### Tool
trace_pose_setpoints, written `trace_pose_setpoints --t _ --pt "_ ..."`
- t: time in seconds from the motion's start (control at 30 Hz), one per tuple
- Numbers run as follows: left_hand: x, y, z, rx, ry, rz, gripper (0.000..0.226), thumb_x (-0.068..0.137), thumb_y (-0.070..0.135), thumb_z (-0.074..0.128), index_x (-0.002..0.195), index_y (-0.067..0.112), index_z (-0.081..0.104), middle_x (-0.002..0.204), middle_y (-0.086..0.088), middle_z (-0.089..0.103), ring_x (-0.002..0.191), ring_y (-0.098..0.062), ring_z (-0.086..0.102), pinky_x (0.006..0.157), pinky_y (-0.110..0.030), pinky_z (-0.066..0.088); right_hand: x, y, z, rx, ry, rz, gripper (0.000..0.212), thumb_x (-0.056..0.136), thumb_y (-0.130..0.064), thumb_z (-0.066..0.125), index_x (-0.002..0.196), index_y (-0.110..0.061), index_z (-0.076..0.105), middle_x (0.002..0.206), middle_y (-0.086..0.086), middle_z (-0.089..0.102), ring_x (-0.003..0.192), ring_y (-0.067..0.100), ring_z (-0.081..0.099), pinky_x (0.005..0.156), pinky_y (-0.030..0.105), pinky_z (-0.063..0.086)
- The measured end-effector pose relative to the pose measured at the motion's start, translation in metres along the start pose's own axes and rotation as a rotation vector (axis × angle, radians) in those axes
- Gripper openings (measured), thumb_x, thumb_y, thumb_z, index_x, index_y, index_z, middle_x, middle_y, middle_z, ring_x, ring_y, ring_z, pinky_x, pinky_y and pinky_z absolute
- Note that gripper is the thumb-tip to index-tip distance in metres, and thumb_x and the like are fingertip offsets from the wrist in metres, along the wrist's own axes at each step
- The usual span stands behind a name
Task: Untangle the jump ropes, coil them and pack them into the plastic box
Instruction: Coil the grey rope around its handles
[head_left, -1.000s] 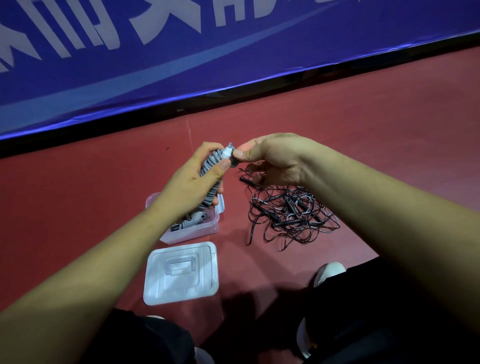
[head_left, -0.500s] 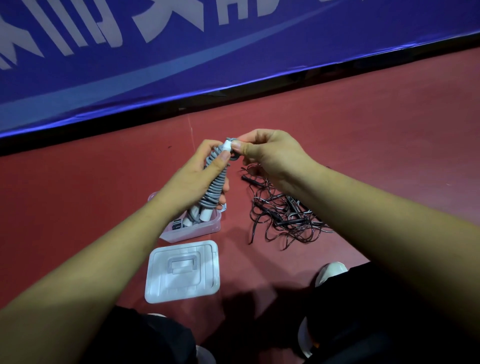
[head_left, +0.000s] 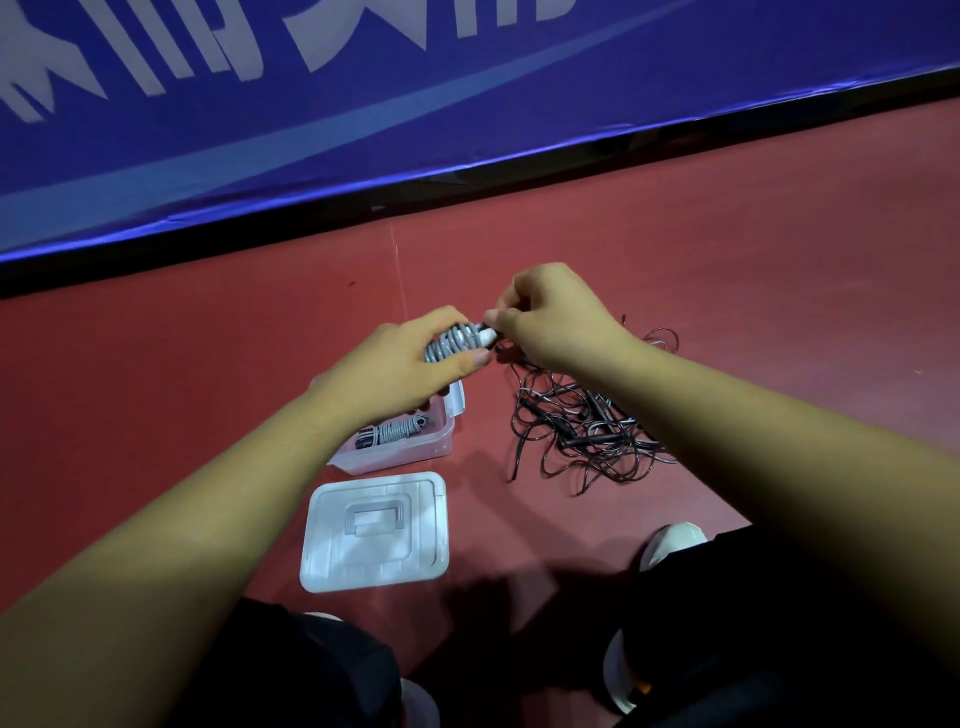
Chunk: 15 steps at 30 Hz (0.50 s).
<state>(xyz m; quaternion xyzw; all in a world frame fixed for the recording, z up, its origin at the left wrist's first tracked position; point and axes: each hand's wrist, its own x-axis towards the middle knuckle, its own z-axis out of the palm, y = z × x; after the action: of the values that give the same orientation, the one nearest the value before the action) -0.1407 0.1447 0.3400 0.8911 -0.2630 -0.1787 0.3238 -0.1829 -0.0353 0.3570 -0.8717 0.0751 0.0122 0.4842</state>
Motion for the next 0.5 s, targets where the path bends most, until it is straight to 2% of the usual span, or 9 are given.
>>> trace_pose_setpoints --t 0.1,0.17,0.27,0.3,0.33,0.37,0.4,0.43,0.5 --pt "0.002 0.001 -0.003 -0.108 -0.022 -0.024 0.017 0.092 0.049 0.062 0.103 0.038 0.058 0.068 -0.001 0.066 0.049 -0.016 0.059 0.038 -0.021 0.04 0.003 0.0 0.008 0.311 0.025 0.099 0.028 0.1 -0.003 0.049 0.081 0.016 0.057 0.073 0.023 0.066 0.055 0.023 0.07 0.051 0.028 0.055" --pt "0.004 0.002 -0.007 -0.166 -0.024 -0.03 0.018 0.092 0.046 0.062 0.105 0.034 0.059 0.066 0.001 0.064 0.046 -0.012 0.056 0.037 -0.02 0.039 0.004 -0.003 0.014 0.548 0.061 0.153 0.025 0.102 -0.003 0.044 0.083 0.01 0.055 0.079 0.027 0.062 0.059 0.024 0.069 0.056 0.032 0.059" --pt "0.006 -0.004 -0.011 -0.12 -0.083 -0.046 0.039 0.082 0.053 0.072 0.113 0.039 0.053 0.076 -0.003 0.067 0.051 -0.014 0.058 0.036 -0.032 0.045 0.007 -0.003 0.02 0.521 0.094 0.144 0.022 0.102 -0.006 0.045 0.082 0.0 0.051 0.086 0.026 0.059 0.069 0.023 0.07 0.06 0.035 0.061" --pt "0.006 -0.007 -0.014 -0.11 -0.116 -0.058 0.056 0.074 0.057 0.076 0.119 0.041 0.047 0.083 -0.006 0.068 0.057 -0.02 0.062 0.041 -0.042 0.051 0.007 -0.003 0.019 0.536 0.096 0.155 0.023 0.102 -0.007 0.045 0.081 -0.001 0.049 0.085 0.024 0.058 0.069 0.022 0.069 0.06 0.035 0.061" --pt "0.006 -0.009 -0.018 -0.098 -0.136 -0.065 0.072 0.068 0.058 0.081 0.126 0.043 0.041 0.093 -0.006 0.067 0.066 -0.025 0.065 0.054 -0.05 0.055 0.009 -0.005 0.018 0.578 0.102 0.172 0.022 0.103 -0.007 0.045 0.081 -0.002 0.049 0.084 0.022 0.058 0.069 0.022 0.068 0.059 0.035 0.062" --pt "0.006 -0.013 -0.025 -0.063 -0.137 -0.054 0.086 0.064 0.058 0.083 0.133 0.041 0.035 0.104 -0.003 0.064 0.081 -0.026 0.068 0.072 -0.051 0.057 0.011 -0.006 0.015 0.639 0.111 0.191 0.021 0.103 -0.006 0.044 0.083 -0.001 0.049 0.084 0.02 0.058 0.07 0.022 0.067 0.06 0.036 0.062" --pt "0.006 -0.016 -0.033 -0.011 -0.123 -0.032 0.092 0.063 0.058 0.084 0.137 0.039 0.033 0.114 0.001 0.06 0.097 -0.021 0.065 0.087 -0.045 0.055 0.013 -0.007 0.011 0.711 0.119 0.21 0.019 0.103 -0.006 0.044 0.085 -0.001 0.049 0.086 0.02 0.059 0.072 0.023 0.068 0.061 0.036 0.062" --pt "0.005 -0.019 -0.042 0.045 -0.103 -0.014 0.091 0.063 0.06 0.082 0.137 0.037 0.035 0.121 0.003 0.057 0.108 -0.016 0.061 0.097 -0.037 0.049 0.014 -0.008 0.007 0.788 0.119 0.223 0.018 0.103 -0.006 0.043 0.087 0.0 0.049 0.09 0.022 0.06 0.075 0.026 0.068 0.063 0.036 0.063" --pt "0.004 -0.027 -0.057 0.102 -0.07 -0.009 0.071 0.07 0.056 0.08 0.128 0.035 0.047 0.119 0.004 0.062 0.108 -0.016 0.062 0.096 -0.034 0.049 0.017 -0.008 0.001 0.896 0.109 0.236 0.017 0.104 -0.005 0.041 0.089 -0.002 0.047 0.094 0.025 0.059 0.078 0.028 0.068 0.065 0.036 0.063"
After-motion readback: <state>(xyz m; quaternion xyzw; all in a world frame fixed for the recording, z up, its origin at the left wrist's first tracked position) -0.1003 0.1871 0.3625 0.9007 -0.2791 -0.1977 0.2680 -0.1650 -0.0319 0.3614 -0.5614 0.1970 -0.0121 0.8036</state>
